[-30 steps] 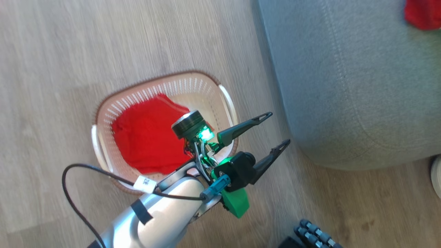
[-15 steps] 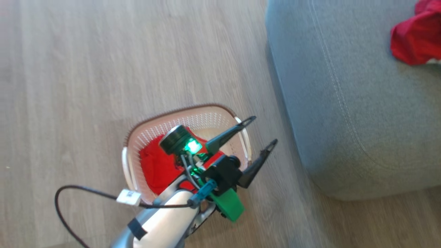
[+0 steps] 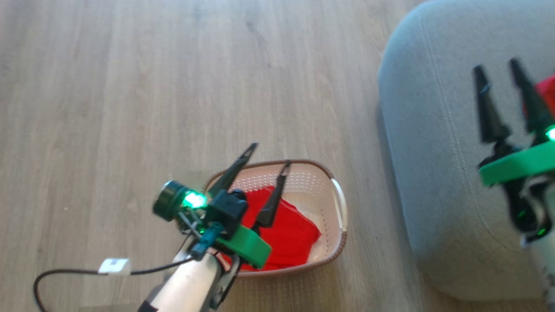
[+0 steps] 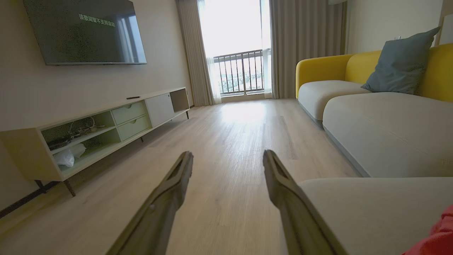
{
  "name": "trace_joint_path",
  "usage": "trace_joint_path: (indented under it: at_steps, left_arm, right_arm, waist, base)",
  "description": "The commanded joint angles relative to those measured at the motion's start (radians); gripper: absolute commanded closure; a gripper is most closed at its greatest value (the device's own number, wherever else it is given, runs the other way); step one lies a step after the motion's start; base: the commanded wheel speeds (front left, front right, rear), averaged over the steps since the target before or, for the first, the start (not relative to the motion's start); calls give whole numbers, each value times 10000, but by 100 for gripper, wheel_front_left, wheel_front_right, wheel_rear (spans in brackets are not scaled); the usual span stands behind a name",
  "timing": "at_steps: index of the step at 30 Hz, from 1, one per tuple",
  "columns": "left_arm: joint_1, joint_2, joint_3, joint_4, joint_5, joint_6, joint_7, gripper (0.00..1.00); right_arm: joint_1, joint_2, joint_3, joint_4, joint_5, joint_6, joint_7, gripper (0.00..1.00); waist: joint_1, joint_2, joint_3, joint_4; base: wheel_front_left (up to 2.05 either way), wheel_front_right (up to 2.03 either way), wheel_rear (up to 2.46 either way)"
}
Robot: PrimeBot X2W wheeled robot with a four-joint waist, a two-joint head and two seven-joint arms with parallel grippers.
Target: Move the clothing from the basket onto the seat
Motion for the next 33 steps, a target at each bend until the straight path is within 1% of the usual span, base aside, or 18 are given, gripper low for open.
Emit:
trace_joint_path:
  at_steps: [1, 6, 11, 17, 24, 28, 33]
  left_arm:
    - [-51, -72, 554, -383, -68, 126, -44, 0]
    - [354, -119, 1479, -375, -71, 713, -44, 0]
    - [661, -143, 2196, -419, -21, 1270, -44, 0]
    - [1027, -154, 2822, -408, -414, 1791, -44, 0]
    - [1312, -156, 2989, -124, -629, 2004, -44, 0]
    - [1420, -157, 2958, 90, -767, 2001, -44, 0]
    - [1521, -157, 2884, 339, -857, 1925, -44, 0]
  right_arm:
    - [260, 60, 134, -525, -111, 69, -92, 0]
    - [1254, 750, 271, -1030, -235, 69, -92, 0]
    - [1986, 1202, 362, -1156, -713, 69, -93, 0]
    - [2710, 1881, 15, -1049, -1370, 69, -93, 0]
    - [3268, 2648, -870, -701, -2167, 69, -93, 0]
    - [3427, 3038, -1404, -525, -2500, 69, -93, 0]
    - [3538, 3260, -1645, -345, -2818, 69, -93, 0]
  waist:
    - [1, -1, -256, 322]
    - [1, -1, -467, 716]
    - [1, -1, -522, 999]
    - [1, -1, -611, 1207]
    - [1, -1, -598, 1255]
    - [1, -1, -572, 1229]
    - [1, -1, -583, 1196]
  base:
    - [0, 0, 0]
    - [0, 0, 0]
    - [0, 0, 0]
    - [0, 0, 0]
    - [0, 0, 0]
    - [0, 0, 0]
    - [0, 0, 0]
